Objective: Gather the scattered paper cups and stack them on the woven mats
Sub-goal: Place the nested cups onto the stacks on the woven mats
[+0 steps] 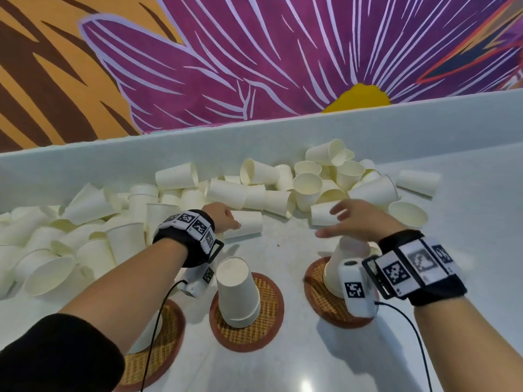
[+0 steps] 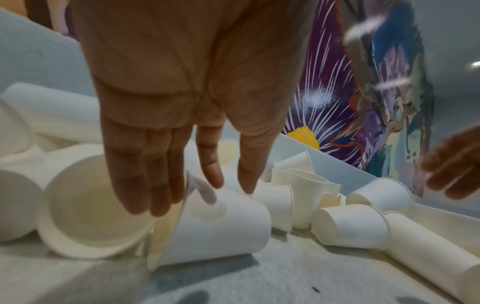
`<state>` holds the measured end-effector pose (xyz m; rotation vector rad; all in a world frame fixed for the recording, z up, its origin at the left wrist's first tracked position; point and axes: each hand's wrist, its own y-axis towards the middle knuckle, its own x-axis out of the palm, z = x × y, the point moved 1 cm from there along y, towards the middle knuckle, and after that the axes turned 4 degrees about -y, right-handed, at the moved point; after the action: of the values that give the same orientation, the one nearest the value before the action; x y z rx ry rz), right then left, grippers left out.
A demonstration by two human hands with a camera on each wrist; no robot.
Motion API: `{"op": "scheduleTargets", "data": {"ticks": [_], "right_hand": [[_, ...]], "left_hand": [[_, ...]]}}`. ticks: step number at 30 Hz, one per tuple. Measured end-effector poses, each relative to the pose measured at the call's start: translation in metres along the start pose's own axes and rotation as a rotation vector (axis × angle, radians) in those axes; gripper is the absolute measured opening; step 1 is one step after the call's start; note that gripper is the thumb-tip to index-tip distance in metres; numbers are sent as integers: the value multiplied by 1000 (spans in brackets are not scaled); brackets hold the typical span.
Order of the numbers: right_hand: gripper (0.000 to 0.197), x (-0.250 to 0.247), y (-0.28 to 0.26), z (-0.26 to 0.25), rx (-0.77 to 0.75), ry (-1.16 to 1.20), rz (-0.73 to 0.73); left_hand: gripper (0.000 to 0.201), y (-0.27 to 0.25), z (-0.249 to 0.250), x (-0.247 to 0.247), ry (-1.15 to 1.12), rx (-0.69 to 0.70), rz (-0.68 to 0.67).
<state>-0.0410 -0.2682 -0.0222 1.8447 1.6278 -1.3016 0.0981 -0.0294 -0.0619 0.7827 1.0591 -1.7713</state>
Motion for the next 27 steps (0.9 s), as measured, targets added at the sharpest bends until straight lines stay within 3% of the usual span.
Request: {"op": "scheduleTargets", "data": {"ticks": [7,11,14,16,21,24,27], "right_hand": [[45,-20,44,-50,-13,-109,37],[43,-11,91,-61,-1,-292,70],[59,11,139,-46,-13,-439,52],[42,15,120,-59,-27,-450,70],[34,35,116,-63,46,-558,55],[36,42,134,-57,249,-601,-23],[35,27,143,-66,4,-474,32]], "left_hand": [[3,15,-7,3,-286,10,79],[19,18,-5,-5,-562,5,112],[30,18,-1,-12,-688,15,106],[36,18,0,-16,-720,25,96],[30,19,1,-23,-828,24,84],[27,19,-4,-27,-829,38,91],[18,18,-7,-32,-835,63,121]]}}
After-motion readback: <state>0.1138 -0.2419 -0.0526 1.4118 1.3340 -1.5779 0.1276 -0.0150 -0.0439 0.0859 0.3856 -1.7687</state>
